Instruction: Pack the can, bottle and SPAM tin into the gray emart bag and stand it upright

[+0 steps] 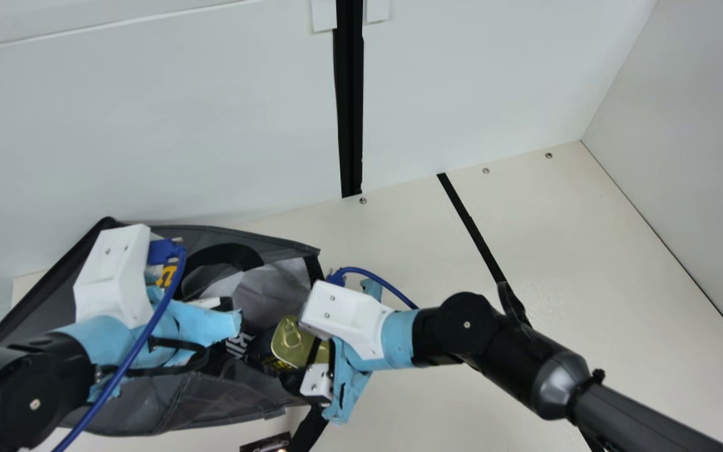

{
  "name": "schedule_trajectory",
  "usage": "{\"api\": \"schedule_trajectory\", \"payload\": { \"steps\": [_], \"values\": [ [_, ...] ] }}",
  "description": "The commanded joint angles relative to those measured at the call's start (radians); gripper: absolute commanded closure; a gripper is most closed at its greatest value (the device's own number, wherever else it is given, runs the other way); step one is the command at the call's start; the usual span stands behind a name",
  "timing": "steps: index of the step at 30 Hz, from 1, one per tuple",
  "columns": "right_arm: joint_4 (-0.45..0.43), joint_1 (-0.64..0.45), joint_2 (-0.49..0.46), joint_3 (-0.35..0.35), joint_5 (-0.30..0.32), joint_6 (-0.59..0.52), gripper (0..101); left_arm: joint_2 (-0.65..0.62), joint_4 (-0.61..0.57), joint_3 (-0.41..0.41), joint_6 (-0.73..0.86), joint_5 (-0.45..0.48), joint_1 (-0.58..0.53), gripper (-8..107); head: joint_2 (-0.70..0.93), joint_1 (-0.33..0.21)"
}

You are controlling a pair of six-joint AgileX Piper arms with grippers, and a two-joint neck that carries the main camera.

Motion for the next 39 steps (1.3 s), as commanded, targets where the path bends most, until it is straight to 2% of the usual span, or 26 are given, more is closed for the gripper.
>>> {"api": "schedule_trajectory", "payload": {
  "steps": [1,14,25,39],
  "values": [
    [0.007,0.006,0.02,-0.02,-0.003,-0.004,101,0.0,0.0,0.0,0.0,0.0,0.0,107,-0.001,-0.024],
    [0.042,0.065,0.132,-0.129,-0.05,-0.002,101,0.0,0.0,0.0,0.0,0.0,0.0,107,-0.001,-0.024],
    [0.055,0.102,0.187,-0.192,-0.079,0.017,101,0.0,0.0,0.0,0.0,0.0,0.0,107,-0.001,-0.024],
    [0.054,0.11,0.19,-0.205,-0.098,0.038,55,0.0,0.0,0.0,0.0,0.0,0.0,107,-0.001,-0.024]
  ]
}}
